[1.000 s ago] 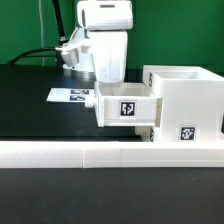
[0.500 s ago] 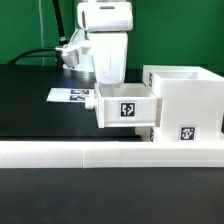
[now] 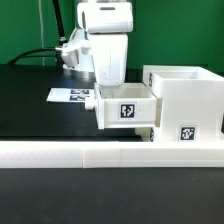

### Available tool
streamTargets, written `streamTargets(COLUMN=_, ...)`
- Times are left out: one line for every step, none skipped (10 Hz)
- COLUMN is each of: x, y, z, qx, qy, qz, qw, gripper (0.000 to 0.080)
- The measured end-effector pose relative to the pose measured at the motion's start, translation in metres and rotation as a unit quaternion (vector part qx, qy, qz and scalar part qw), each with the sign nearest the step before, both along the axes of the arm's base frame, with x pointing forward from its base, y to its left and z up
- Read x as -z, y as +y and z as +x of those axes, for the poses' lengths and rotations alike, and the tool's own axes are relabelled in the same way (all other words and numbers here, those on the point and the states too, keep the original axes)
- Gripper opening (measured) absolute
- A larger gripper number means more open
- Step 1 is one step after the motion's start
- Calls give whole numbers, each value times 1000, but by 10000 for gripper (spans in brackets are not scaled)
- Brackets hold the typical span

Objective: Assemble drawer

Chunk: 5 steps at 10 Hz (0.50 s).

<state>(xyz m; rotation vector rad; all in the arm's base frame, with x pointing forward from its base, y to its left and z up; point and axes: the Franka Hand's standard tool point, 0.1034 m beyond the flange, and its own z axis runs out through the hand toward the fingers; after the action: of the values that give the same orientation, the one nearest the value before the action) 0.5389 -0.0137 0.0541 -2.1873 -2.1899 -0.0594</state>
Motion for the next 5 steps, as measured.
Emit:
streamTargets(x=0, y=2, z=0, qx=-1, qy=0, qz=0, qw=1000, gripper=45)
streamTargets(x=0, y=4, z=0, qx=-2, qy=0, qz=1, qw=1000, gripper=45)
streamTargets(x=0, y=5, z=0, qx=-2, qy=0, qz=1, qw=1000, gripper=45)
streamTargets(x=0, y=5, z=0, qx=-1, qy=0, qz=1, qw=1000, gripper=45)
streamTargets(x=0, y=5, z=0, qx=-1, qy=0, qz=1, qw=1000, gripper=45)
